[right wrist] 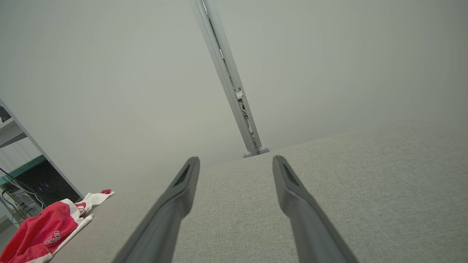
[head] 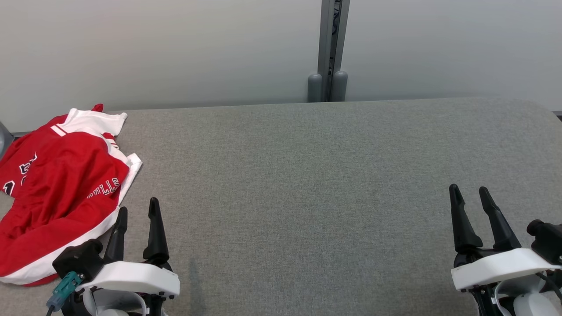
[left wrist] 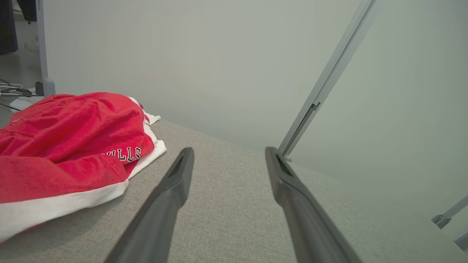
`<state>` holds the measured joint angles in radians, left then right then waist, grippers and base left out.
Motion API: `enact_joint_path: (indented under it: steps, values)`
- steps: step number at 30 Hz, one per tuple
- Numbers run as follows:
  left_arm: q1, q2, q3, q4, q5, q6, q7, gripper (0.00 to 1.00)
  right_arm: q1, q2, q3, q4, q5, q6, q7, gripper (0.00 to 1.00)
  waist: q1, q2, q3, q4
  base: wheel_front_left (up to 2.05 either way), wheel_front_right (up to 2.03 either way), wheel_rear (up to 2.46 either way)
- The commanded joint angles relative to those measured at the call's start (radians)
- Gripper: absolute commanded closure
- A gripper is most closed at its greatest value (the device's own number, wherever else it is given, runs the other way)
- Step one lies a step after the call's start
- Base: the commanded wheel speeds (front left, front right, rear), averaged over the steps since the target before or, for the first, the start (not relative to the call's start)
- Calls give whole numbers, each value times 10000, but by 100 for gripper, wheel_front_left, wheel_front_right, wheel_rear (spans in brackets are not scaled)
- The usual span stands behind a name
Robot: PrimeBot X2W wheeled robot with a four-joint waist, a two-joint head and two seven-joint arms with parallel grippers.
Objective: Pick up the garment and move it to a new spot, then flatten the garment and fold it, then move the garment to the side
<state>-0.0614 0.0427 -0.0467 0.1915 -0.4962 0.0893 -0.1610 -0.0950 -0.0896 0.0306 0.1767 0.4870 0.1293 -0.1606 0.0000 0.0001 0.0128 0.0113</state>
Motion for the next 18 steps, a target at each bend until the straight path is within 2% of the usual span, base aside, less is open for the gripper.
enact_joint_path:
  steps: [1, 18]
  values:
    - [-195, 63, 4, -154, 246, 20, -113, 0, -221, -40, -41, -66, -239, 15, -121, 0, 0, -1, 10, 5, 0, 0, 0]
    - [-184, 78, -233, -355, 1408, 124, -501, 0, -273, -136, 164, -238, -1324, 19, -508, 0, 0, -1, 72, 20, 0, 0, 0]
